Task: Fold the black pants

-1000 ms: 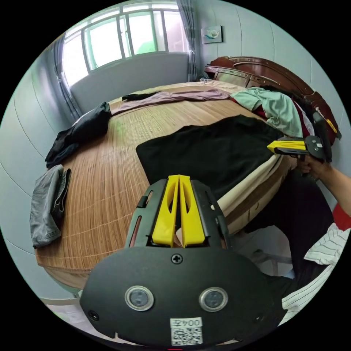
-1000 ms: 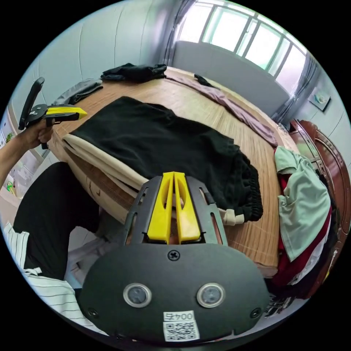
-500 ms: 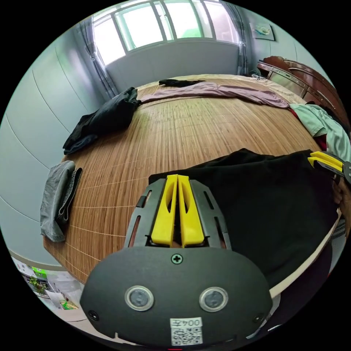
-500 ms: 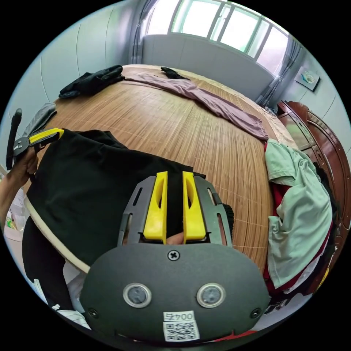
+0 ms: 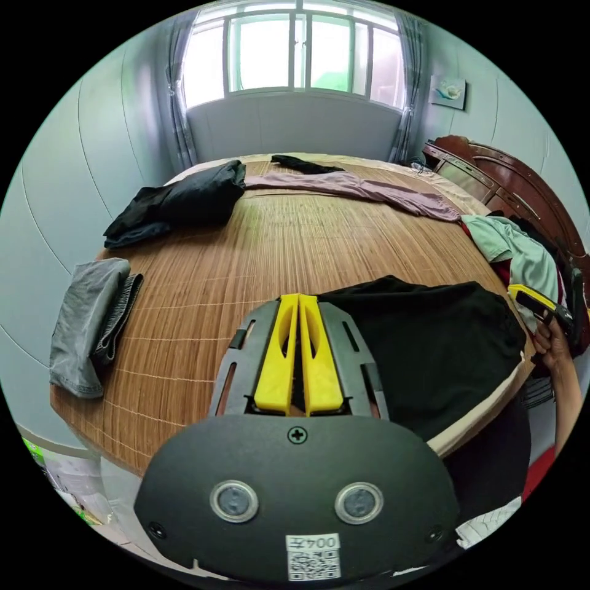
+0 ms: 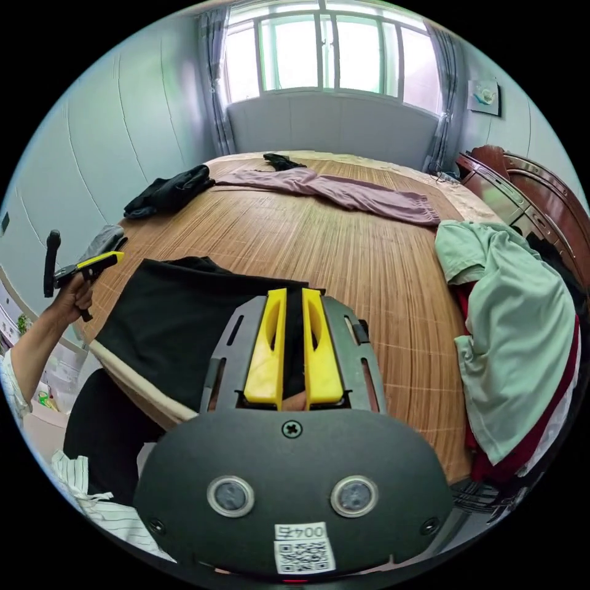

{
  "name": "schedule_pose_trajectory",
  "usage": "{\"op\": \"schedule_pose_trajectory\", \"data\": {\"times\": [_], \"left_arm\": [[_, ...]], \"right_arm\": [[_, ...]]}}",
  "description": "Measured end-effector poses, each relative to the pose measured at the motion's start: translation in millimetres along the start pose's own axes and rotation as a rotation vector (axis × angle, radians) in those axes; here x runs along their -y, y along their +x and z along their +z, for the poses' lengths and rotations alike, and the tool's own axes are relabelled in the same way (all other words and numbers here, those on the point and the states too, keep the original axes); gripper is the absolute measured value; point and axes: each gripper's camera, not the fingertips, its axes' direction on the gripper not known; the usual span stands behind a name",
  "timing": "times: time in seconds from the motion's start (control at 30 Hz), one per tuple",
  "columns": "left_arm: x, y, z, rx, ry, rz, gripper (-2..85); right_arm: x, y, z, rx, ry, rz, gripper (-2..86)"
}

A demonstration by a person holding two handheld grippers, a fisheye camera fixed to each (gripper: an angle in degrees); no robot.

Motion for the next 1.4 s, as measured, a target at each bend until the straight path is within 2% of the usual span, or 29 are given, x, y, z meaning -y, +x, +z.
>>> {"op": "schedule_pose_trajectory", "data": {"times": [0.13,0.23,0.3,0.37,0.47,0.57,0.63,0.77,0.83,0.97,1.03,1.13,1.2,1.4], "left_arm": [[-55,-5,-7,-0.085,-0.055,0.034,0.1],[-75,7,26,-0.016,-0.197,0.119,0.1],[-78,7,24,0.011,-0.165,0.131,0.1],[-75,1,6,0.022,-0.113,0.075,0.1],[-84,-6,-19,-0.098,-0.038,0.042,0.1],[-101,1,-11,-0.106,-0.120,0.136,0.2],[-114,7,10,-0.085,-0.250,0.235,0.3],[-112,-10,-11,-0.021,-0.153,0.179,0.4],[-112,-35,-29,-0.073,-0.070,0.059,0.4],[-123,-75,-32,-0.162,-0.074,-0.177,0.2],[-134,-98,-29,-0.198,-0.080,-0.314,0.3],[-144,-121,-24,-0.249,-0.079,-0.407,0.3],[-144,-133,-20,-0.254,-0.090,-0.420,0.4],[-113,-165,-7,-0.293,-0.144,-0.347,1.5]], "right_arm": [[-47,-12,-16,0.013,-0.028,0.004,5.1],[-65,-19,10,0.021,-0.152,0.001,4.8],[-72,-17,34,-0.019,-0.270,0.031,3.7],[-74,-21,14,-0.027,-0.184,0.067,2.0],[-83,-40,-15,0.038,-0.069,0.063,0.4],[-97,-62,-10,0.048,-0.086,0.037,0.8],[-106,-65,0,0.085,-0.123,0.068,1.4],[-120,-73,-6,0.156,-0.111,0.104,3.2],[-124,-86,-19,0.218,-0.050,0.070,4.8],[-128,-160,-27,0.310,0.032,-0.148,7.7],[-127,-202,-20,0.292,0.031,-0.271,8.0],[-125,-274,0,0.203,0.037,-0.503,8.5],[-125,-324,24,0.106,0.012,-0.698,9.0],[-121,-389,63,0.072,-0.028,-0.918,10.9]]}}
